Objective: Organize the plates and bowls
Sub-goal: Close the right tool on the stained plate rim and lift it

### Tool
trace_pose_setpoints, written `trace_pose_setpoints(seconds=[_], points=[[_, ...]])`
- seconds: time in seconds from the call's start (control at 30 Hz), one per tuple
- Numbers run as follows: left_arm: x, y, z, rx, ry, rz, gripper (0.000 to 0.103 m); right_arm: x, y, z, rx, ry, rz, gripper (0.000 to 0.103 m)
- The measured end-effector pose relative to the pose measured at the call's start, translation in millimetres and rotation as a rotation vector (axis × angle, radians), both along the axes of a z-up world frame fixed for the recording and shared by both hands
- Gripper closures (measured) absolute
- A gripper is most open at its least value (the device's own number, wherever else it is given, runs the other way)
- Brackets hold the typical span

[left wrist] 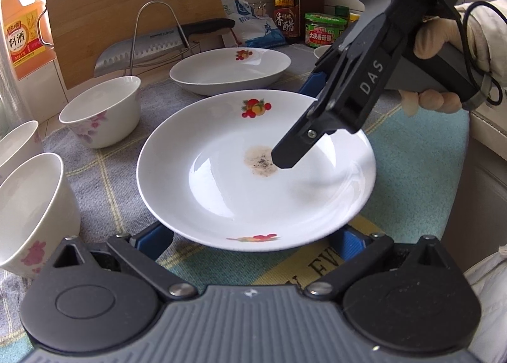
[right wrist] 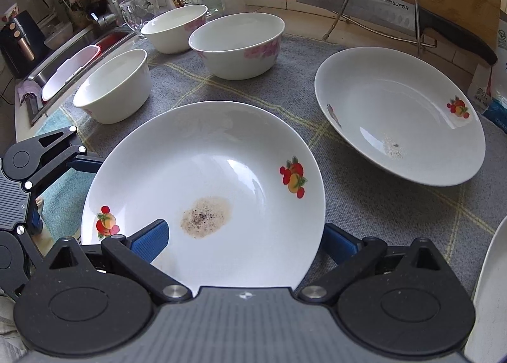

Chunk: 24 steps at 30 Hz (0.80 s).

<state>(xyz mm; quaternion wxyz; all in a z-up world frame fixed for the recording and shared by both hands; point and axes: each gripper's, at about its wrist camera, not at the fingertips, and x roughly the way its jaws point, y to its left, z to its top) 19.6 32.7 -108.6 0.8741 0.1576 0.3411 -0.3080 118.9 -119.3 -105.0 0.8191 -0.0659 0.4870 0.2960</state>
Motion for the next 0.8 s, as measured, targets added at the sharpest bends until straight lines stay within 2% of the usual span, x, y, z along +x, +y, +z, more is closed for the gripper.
trace_pose_setpoints(seconds=[0.43,0.8], points=[[9,5,0,-0.002,0.024,-0.059,0.001,37,0,0,0.053,0.126,0.030,0.000],[16,6,0,0.004,0.048,-0.097,0.000,50,3,2,0.082,0.202,0.034,0.000]])
